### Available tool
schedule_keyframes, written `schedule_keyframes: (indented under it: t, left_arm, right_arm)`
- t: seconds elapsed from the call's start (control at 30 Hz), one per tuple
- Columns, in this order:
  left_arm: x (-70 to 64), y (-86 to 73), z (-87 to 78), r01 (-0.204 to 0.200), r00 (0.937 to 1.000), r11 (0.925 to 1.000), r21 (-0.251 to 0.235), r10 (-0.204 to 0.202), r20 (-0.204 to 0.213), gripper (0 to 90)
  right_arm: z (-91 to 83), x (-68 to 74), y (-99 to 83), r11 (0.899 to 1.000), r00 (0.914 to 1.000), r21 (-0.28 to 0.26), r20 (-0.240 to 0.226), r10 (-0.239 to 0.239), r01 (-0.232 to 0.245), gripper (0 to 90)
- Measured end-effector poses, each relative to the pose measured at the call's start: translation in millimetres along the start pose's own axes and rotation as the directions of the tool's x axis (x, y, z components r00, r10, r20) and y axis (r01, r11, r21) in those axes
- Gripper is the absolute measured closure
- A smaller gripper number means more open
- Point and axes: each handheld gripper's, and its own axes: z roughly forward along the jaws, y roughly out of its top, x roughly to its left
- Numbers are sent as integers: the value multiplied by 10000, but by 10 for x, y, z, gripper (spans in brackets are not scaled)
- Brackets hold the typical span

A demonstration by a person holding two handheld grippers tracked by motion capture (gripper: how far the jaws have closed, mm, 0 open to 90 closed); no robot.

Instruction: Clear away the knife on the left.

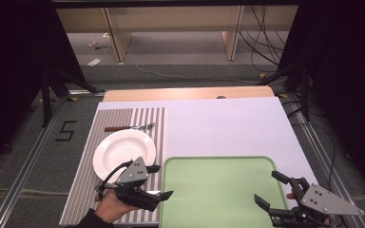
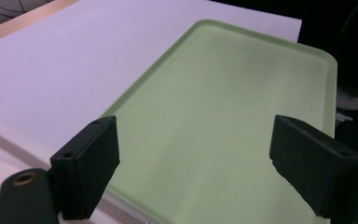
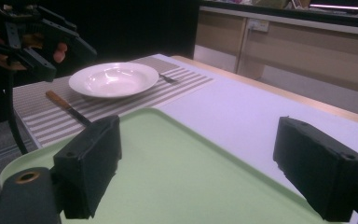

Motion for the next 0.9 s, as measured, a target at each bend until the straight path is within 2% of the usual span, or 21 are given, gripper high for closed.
schedule_keyframes:
  t: [0.03, 0.07, 0.17, 0.2, 0.43, 0.47, 0.5, 0.53, 0.6, 0.63, 0.7, 0.83, 0.9]
  left_arm:
    - [0, 0, 0, 0, 10000, 10000, 0, 0, 0, 155]
    - [17, -13, -39, -54, 9998, 10000, 48, 55, -173, 156]
    - [53, -61, -114, 84, 9996, 9998, 206, -79, -259, 157]
    - [64, -91, -146, 2, 9991, 9991, 434, 16, -427, 157]
    - [91, -184, -228, -114, 9982, 9950, 991, 172, -578, 159]
    - [97, -210, -234, -304, 9975, 9906, 1334, 385, -589, 159]
    - [97, -210, -234, -304, 9975, 9906, 1334, 385, -589, 159]
    - [96, -246, -239, -387, 9969, 9857, 1641, 494, -618, 159]
    - [90, -275, -246, -406, 9965, 9832, 1778, 527, -642, 159]
    - [89, -318, -256, -422, 9956, 9792, 1984, 578, -737, 159]
    - [89, -356, -280, -324, 9959, 9741, 2240, 504, -754, 159]
    - [106, -386, -306, -164, 9960, 9710, 2386, 369, -817, 160]
    - [124, -407, -326, -138, 9965, 9670, 2543, 343, -764, 161]
  right_arm:
    - [0, 0, 0, 10000, 10000, 0, 0, 0, 0, 162]
    - [3, 3, 0, 10000, 10000, 5, -2, 15, -15, 162]
    - [4, 4, 1, 10000, 10000, -4, -10, 15, -15, 162]
    - [5, 2, 1, 10000, 10000, -37, -17, 14, -14, 162]
    - [3, -2, 2, 10000, 10000, 3, -32, 64, -64, 162]
    - [2, 4, 2, 10000, 10000, 4, -49, 27, -27, 162]
    - [2, 4, 2, 10000, 10000, 4, -49, 27, -27, 162]
    - [3, 6, 4, 10000, 10000, -34, -60, 26, -26, 162]
    - [3, 1, 5, 10000, 10000, -11, -35, 38, -38, 162]
    - [4, -1, 5, 10000, 10000, -5, -11, 63, -63, 162]
    - [3, -3, 8, 10000, 10000, -7, -39, 65, -65, 162]
    - [-2, 4, 8, 10000, 10000, -42, -74, 54, -54, 162]
    - [-2, 5, 8, 10000, 9999, -38, -96, 57, -58, 162]
